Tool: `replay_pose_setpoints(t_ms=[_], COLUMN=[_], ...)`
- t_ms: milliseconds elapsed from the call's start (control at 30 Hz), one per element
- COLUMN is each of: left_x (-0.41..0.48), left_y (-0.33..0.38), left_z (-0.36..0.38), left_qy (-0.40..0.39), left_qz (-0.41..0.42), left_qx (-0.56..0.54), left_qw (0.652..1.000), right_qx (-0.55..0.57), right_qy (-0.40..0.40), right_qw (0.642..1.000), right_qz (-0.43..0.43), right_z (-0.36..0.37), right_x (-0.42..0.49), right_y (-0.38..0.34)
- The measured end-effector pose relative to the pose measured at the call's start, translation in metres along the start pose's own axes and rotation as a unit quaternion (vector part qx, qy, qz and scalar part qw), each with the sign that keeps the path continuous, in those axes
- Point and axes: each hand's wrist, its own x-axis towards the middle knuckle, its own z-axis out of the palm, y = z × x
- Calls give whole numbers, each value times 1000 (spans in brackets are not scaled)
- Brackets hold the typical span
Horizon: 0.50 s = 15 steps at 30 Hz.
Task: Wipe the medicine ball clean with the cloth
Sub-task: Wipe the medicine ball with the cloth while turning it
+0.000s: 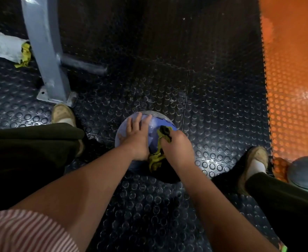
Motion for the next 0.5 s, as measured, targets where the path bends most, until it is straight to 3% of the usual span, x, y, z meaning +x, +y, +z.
replay_pose_setpoints(t_ms=[233,500], left_x=[-9,-6], left_y=[0,-2], left_z=[20,4], left_qy=[19,15], left_qz=[-25,12], left_qx=[43,-9], left_qw=[999,1000], right_qx=[-33,-52], right_qy=[-38,-29], right_qw=[999,998], right_qz=[-11,-36], right_z=[-3,2], right_x=[57,-20], right_y=[-17,5])
